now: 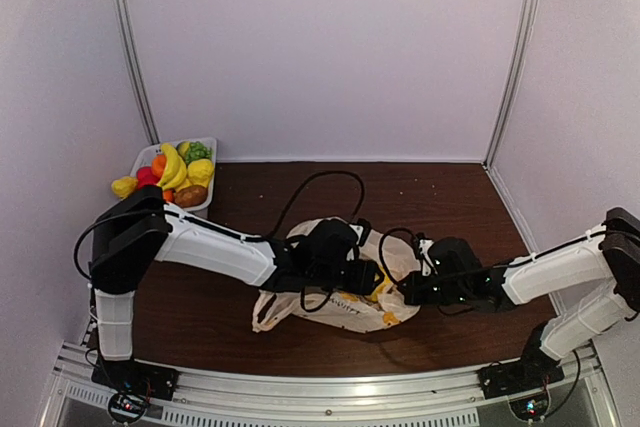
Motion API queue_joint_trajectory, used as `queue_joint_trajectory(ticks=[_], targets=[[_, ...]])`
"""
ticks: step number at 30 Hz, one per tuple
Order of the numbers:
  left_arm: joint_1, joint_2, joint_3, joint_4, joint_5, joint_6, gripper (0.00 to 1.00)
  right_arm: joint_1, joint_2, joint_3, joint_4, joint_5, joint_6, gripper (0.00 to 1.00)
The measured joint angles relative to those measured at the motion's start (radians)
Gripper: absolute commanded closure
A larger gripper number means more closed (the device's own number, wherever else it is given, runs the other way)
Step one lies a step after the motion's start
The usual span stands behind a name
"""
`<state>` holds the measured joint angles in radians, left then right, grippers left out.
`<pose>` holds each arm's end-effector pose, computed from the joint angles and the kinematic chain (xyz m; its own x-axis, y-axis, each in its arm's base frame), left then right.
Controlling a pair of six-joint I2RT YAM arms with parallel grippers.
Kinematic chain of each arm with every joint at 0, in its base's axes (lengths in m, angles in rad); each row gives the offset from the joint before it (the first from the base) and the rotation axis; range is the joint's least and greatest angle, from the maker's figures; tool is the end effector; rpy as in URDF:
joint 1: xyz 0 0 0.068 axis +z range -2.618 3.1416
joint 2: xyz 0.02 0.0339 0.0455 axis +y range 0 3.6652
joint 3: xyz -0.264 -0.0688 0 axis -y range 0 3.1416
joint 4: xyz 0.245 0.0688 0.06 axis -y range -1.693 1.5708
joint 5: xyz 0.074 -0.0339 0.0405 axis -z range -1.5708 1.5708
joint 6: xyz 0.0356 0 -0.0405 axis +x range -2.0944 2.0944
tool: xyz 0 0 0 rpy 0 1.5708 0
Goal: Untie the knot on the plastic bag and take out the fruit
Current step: Reach into the gripper of the takeout bag, then pick up the fake fruit from the takeout bag.
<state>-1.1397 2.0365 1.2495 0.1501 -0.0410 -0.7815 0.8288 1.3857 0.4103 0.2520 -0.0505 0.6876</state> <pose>0.1861 -0.4010 0.1531 -0.8061 0.0684 -0.5879 0.4596 0.6982 -0.5489 0.1613 0.1786 0.1313 -0.8291 0.0336 -0.5580 -0.3048 0.8097 0.5016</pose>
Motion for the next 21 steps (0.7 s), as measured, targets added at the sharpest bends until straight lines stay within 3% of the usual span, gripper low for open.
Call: queue_joint_trajectory(ticks=[9, 17, 21], targets=[[0.010, 0.066, 0.088, -0.056, -0.009, 0.000, 0.42, 0.014, 0.029, 0.017, -0.001, 0.005, -0.004, 1.00], [0.013, 0.098, 0.127, -0.087, -0.016, 0.003, 0.29, 0.025, 0.052, 0.031, 0.005, 0.006, -0.006, 1.00], [0.013, 0.126, 0.150, -0.092, -0.013, 0.005, 0.32, 0.029, 0.065, 0.031, 0.007, 0.006, -0.006, 1.00]])
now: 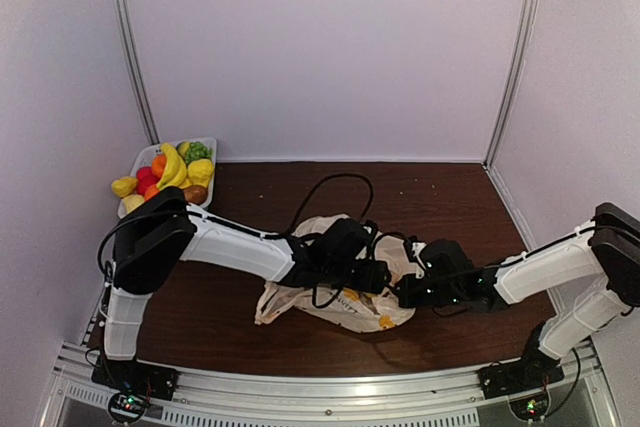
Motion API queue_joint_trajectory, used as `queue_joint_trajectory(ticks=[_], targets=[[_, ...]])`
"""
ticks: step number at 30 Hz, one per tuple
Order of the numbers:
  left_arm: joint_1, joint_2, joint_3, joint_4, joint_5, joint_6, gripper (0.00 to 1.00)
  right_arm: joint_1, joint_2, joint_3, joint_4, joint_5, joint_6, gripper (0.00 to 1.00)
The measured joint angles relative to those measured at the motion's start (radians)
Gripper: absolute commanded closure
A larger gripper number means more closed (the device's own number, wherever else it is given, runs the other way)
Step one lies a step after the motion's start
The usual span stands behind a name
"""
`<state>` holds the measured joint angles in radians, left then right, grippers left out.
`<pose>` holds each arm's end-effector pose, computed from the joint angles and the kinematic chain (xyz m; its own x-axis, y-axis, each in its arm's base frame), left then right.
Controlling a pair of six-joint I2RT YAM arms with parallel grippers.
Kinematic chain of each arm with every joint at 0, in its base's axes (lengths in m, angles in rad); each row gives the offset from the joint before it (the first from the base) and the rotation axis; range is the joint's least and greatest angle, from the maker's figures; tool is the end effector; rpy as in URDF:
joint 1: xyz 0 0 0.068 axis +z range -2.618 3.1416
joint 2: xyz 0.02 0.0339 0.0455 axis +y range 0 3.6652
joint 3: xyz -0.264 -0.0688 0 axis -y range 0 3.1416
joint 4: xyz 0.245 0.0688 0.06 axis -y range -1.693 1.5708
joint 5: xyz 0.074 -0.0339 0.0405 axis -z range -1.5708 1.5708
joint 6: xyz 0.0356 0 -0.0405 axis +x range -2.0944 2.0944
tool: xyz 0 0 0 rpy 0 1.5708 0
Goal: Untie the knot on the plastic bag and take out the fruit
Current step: Pick up the fake fruit from the takeout bag.
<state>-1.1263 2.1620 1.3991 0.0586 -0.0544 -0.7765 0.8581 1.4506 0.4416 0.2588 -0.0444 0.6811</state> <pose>0.2035 -0.4228 0.1358 -0.8179 0.0899 -0.5683 0.4353 0.7427 -0.5089 0.1621 0.1900 0.1255 -0.8356 -0.0049 -0.5493 -0.3230 0.8132 0.4841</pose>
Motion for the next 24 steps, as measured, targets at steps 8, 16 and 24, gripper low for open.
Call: queue_joint_trajectory(ticks=[8, 16, 24], targets=[[0.000, 0.000, 0.002, -0.008, 0.013, 0.021, 0.53, 0.005, 0.000, 0.005, -0.008, 0.027, 0.005, 1.00], [0.002, -0.039, -0.033, -0.015, 0.068, 0.077, 0.58, 0.006, -0.058, 0.011, -0.084, 0.121, 0.026, 1.00], [0.002, -0.209, -0.135, -0.023, 0.198, 0.170, 0.59, -0.001, -0.122, 0.028, -0.141, 0.195, 0.032, 1.00]])
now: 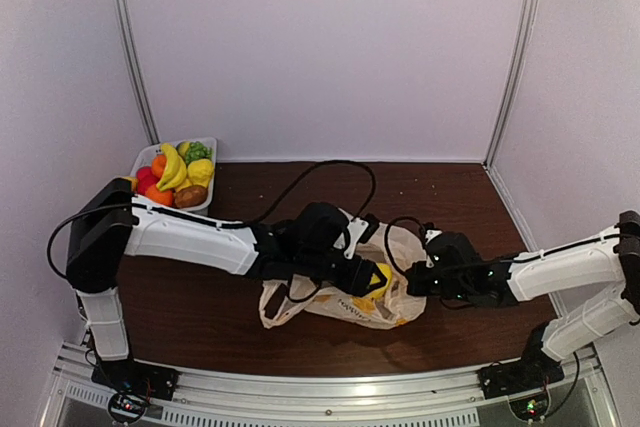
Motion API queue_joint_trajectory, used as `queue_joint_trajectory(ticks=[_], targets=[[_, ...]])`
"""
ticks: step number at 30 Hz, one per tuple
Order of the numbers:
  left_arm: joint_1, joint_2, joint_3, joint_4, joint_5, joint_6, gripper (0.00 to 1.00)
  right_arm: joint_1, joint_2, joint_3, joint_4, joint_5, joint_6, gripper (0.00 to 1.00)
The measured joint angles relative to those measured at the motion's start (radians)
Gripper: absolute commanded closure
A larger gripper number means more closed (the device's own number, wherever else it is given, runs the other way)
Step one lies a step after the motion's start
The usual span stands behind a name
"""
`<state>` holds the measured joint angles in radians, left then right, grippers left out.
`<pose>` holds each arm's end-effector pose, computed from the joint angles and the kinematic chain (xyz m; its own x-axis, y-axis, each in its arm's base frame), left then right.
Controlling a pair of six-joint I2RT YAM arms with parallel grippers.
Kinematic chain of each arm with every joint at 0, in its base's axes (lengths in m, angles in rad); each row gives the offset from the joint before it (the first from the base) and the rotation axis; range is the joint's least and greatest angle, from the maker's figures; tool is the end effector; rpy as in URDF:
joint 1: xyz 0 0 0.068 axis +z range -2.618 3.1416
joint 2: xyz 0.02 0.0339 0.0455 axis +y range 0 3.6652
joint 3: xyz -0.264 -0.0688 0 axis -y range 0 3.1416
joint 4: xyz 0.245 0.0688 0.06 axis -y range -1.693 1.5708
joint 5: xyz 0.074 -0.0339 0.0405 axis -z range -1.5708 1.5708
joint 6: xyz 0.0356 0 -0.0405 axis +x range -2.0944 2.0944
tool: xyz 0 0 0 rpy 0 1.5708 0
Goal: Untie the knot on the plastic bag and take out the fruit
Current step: Pick up the fake fruit from the takeout bag.
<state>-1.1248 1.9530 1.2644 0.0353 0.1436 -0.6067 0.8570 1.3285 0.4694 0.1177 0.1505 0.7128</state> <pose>0.1820 -0.3924 0.1827 -0.7524 0.2655 -0.6028 0.6243 0.5792 -0.5242 0.1629 0.1799 0.1497 -0.7759 0.0918 -0.6242 -0.2215 0.8868 0.4057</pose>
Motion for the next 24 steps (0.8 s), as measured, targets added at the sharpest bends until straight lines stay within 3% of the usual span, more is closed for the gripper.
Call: queue_joint_trajectory(ticks=[6, 13, 20, 24], targets=[[0.000, -0.142, -0.039, 0.023, 0.103, 0.016, 0.60, -0.006, -0.003, 0.001, -0.018, 0.020, 0.000, 1.00], [0.000, -0.188, -0.046, 0.050, 0.213, 0.006, 0.60, -0.012, -0.013, 0.003, -0.029, 0.044, 0.011, 1.00], [0.018, -0.312, -0.047, -0.058, 0.204, 0.019, 0.60, -0.037, -0.110, 0.003, -0.048, 0.101, 0.029, 1.00], [0.089, -0.423, -0.060, -0.125, 0.192, 0.032, 0.60, -0.067, -0.161, 0.003, -0.060, 0.123, 0.024, 0.97]])
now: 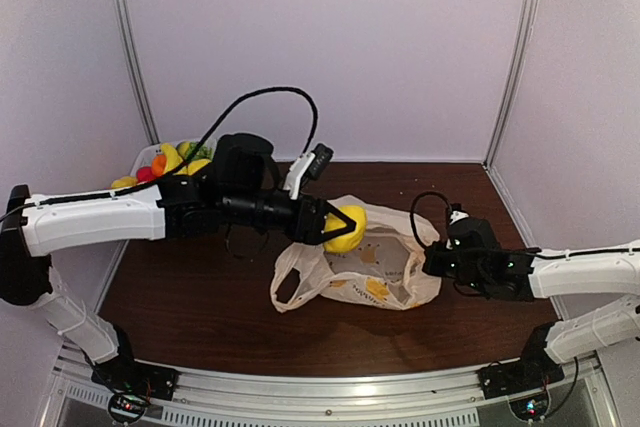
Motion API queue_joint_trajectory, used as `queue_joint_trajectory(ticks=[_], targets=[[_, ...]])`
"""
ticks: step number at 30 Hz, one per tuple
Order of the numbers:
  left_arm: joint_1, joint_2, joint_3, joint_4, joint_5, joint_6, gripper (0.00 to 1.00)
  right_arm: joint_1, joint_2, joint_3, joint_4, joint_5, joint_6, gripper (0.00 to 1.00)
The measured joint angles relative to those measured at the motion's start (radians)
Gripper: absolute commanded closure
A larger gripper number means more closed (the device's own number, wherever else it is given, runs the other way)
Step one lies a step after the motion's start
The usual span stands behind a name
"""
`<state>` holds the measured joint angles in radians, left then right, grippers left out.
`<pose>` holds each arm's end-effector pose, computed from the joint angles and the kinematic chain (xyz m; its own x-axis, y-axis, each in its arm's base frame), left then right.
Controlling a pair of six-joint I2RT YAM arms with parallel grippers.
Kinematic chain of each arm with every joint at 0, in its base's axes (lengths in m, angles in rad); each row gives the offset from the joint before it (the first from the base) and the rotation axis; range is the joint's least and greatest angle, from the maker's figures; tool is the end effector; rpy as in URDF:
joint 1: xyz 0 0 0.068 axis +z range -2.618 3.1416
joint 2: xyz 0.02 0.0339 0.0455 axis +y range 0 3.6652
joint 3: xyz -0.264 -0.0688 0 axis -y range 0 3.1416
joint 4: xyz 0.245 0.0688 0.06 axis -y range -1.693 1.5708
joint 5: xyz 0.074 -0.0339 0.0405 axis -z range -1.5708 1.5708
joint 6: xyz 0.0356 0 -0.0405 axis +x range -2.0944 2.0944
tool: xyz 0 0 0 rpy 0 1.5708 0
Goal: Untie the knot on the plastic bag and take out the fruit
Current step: Pick up the fake fruit from the takeout bag, then place the fake fruit in the bin.
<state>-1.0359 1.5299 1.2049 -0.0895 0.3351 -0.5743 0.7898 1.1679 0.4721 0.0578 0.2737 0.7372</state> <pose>0.1730 -0.3149 0.3126 -0.6971 0.1701 -0.6965 0.6994 0.3750 -0.6084 0.1687 0.1566 0.1809 -0.6673 0.2461 -0.7029 -0.1112 0.9003 0.4208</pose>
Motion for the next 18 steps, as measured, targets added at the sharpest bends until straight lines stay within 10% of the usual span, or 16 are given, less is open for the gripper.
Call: queue_joint_trajectory(ticks=[9, 18], targets=[[0.279, -0.153, 0.002, -0.262, -0.072, 0.070, 0.59, -0.048, -0.060, -0.014, -0.031, 0.011, -0.040, 0.19], [0.605, -0.214, 0.077, -0.431, -0.084, 0.175, 0.58, -0.051, -0.206, -0.017, -0.078, 0.003, -0.096, 0.01]])
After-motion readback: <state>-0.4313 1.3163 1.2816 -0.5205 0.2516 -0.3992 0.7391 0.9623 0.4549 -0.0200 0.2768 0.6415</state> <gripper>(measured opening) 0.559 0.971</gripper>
